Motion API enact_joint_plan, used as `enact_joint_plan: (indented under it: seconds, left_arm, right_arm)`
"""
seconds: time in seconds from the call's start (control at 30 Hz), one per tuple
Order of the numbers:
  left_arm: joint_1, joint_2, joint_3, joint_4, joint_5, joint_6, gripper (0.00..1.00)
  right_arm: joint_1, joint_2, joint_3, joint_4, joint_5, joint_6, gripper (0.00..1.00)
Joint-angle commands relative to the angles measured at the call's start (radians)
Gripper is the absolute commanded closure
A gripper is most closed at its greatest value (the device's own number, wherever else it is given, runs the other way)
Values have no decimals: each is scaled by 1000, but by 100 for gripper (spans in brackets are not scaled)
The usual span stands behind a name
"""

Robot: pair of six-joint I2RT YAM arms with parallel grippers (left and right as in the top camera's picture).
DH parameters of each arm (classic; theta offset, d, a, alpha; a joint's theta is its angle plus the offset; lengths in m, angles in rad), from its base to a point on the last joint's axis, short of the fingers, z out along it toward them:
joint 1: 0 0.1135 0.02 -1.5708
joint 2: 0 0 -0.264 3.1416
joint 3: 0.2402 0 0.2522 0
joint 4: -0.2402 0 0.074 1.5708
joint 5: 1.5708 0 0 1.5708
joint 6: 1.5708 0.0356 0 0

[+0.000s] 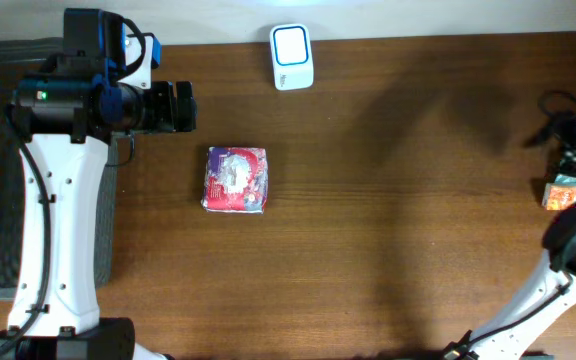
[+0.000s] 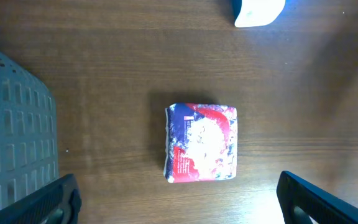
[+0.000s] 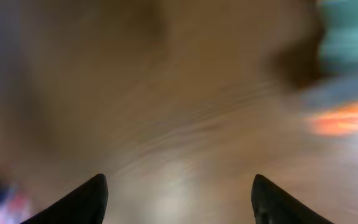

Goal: Scan the item barcode
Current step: 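Carry the Kleenex pack to the far right and release it, then reach the right gripper to the purple-red tissue pack and grasp it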

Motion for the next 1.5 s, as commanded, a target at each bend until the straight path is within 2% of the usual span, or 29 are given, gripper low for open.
enact_joint_plan:
  seconds: [0.0,0.07,0.2,0.23,0.27,0.33,0.4,0.5,0.57,0.63,0.7,0.77,0.87,0.97,1.07,1.13,1.23,1.37,1.47]
  left_arm:
    - [3,-16,1,2,10,9,1]
    - [3,-16,1,2,10,9,1]
    - [3,-16,1,2,10,9,1]
    - [3,-16,1,2,10,9,1]
    - [3,-16,1,1,10,9,1]
    - [3,-16,1,2,10,9,1]
    - [3,-16,1,2,10,9,1]
    - [3,-16,1,1,10,9,1]
    - [3,-16,1,2,10,9,1]
    - [3,-16,1,2,10,9,1]
    - [3,-16,1,2,10,9,1]
    - [3,-16,1,2,10,9,1]
    - [3,-16,1,1,10,9,1]
    - [3,-16,1,2,10,9,1]
    - [3,-16,1,2,10,9,1]
    - [3,-16,1,2,10,9,1]
    - [3,-16,1,2,10,9,1]
    - [3,-16,1,2,10,9,1]
    - [3,-16,1,1,10,9,1]
  right_arm:
    - [147,-13,0,-31,-251,-163,31]
    - [270,-12,0,-20,-251,-163,28]
    - [494,-12,0,64,-224,-162,27]
    - [545,-11,0,82,-214,-162,22]
    - [604,-8,0,107,-200,-161,21]
    - [703,0,0,153,-200,-156,1]
    - [800,5,0,230,-204,-92,1]
    - [918,7,0,349,-199,-78,1]
    - [959,16,0,357,-132,-36,1]
    - [991,40,-13,361,8,129,1]
    - [1001,69,-44,401,-72,180,1]
    - [1014,82,-80,453,-183,181,1]
    - [1025,102,-118,470,-220,184,1]
    - [1025,104,-196,552,-351,184,1]
    - [1026,104,-275,625,-440,185,16]
    - [1026,104,-326,656,-439,208,17]
    - [1034,104,-380,713,-471,215,33]
    - [1072,104,-380,782,-469,267,46]
    - [1085,104,-380,802,-465,270,67]
